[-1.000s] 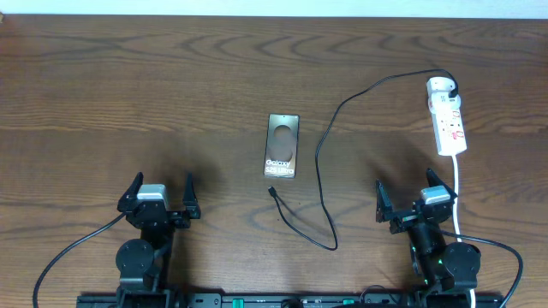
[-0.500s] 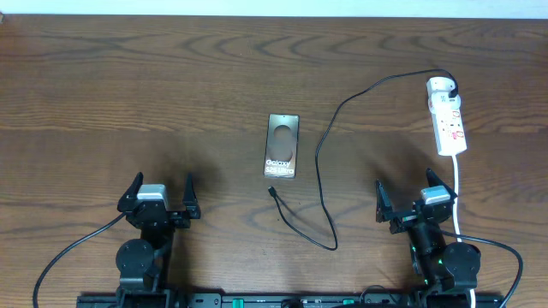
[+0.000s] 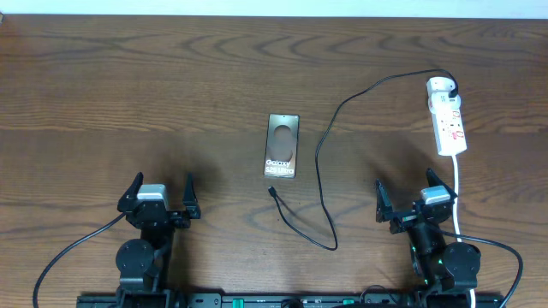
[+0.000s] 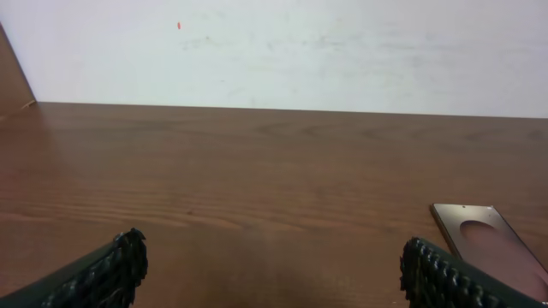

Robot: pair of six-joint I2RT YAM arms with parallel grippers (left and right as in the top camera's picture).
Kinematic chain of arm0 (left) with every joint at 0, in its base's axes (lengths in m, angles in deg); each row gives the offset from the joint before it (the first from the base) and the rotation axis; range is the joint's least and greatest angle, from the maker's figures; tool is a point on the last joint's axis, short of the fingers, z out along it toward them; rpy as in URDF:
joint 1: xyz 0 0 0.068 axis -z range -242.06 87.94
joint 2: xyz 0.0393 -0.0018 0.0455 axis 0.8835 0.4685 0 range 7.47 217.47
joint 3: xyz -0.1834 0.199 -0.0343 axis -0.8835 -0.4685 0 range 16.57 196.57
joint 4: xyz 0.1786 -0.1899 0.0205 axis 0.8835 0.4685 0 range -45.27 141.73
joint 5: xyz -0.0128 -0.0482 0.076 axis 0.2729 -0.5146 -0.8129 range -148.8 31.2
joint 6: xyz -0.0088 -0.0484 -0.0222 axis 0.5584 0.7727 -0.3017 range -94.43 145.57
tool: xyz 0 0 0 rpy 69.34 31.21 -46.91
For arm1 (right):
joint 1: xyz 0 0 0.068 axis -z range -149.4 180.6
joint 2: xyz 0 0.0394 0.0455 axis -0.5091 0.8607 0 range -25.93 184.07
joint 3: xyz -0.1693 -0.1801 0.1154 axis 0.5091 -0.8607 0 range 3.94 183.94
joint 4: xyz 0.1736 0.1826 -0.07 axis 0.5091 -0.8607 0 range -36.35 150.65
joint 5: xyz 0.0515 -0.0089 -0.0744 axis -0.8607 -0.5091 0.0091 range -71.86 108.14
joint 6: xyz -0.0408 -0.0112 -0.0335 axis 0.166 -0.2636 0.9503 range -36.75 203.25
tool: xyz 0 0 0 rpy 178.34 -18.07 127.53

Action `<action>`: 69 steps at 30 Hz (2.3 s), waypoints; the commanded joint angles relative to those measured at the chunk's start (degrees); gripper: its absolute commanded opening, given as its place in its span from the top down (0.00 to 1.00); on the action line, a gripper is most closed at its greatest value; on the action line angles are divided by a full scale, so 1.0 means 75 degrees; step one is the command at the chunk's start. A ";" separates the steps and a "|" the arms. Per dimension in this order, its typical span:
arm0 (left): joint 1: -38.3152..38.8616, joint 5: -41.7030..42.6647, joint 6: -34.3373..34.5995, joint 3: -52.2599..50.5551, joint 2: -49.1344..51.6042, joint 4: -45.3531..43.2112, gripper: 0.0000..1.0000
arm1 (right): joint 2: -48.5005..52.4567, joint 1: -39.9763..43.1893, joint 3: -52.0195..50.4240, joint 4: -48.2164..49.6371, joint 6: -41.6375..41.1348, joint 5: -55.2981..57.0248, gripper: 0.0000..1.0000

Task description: Plug charger to phone and switch on socket

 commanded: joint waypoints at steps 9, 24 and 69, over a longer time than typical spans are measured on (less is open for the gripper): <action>-0.0047 -0.0268 -0.0134 -0.0108 0.0003 0.0318 0.05 | -0.0029 -0.0076 -0.0029 -0.0009 0.0003 -0.0052 0.01; -0.0047 -0.0213 -0.0061 -0.0015 0.0003 -0.0166 0.05 | -0.0029 -0.0076 -0.0026 -0.0009 0.0003 -0.0052 0.01; 0.0627 0.1990 0.2366 1.2872 1.4309 0.8851 0.02 | -0.0029 -0.0076 -0.0026 -0.0009 0.0003 -0.0052 0.01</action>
